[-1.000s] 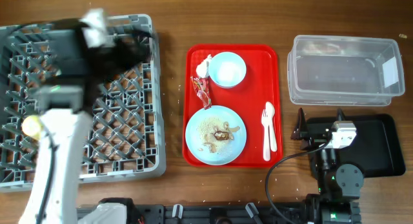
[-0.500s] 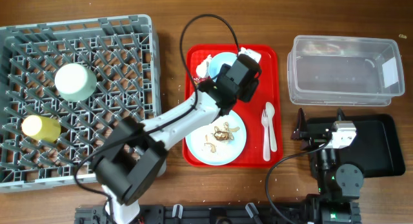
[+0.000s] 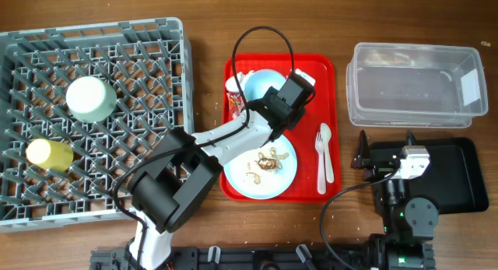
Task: Sort waste into correct bins and load items into the dishwasher rack
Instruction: 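Reach the left gripper to the light-blue saucer and grasp its rim, then carry the saucer to the rack and set it down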
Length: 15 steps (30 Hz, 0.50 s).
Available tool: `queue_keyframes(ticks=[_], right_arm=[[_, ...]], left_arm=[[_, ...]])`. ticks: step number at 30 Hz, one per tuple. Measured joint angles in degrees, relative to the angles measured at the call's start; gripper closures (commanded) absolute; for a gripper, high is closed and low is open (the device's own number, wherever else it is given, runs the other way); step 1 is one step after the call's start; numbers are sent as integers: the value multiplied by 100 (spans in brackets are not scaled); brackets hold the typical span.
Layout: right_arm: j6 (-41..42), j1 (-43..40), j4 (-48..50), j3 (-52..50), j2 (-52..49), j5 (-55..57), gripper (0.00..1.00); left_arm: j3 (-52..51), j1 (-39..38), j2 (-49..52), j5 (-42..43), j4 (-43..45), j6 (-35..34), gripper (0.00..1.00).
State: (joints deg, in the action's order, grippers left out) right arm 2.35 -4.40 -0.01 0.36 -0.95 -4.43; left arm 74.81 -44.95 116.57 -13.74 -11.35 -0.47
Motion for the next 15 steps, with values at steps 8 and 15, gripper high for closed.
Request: queue_keyframes(ticks=[8, 15], right_arm=[[0, 0, 0, 0, 0, 0, 0], [0, 0, 2, 0, 0, 0, 0]], left_arm=[[22, 0, -1373, 1032, -160, -1150, 96], [70, 260, -3639, 1622, -1624, -2367, 96]])
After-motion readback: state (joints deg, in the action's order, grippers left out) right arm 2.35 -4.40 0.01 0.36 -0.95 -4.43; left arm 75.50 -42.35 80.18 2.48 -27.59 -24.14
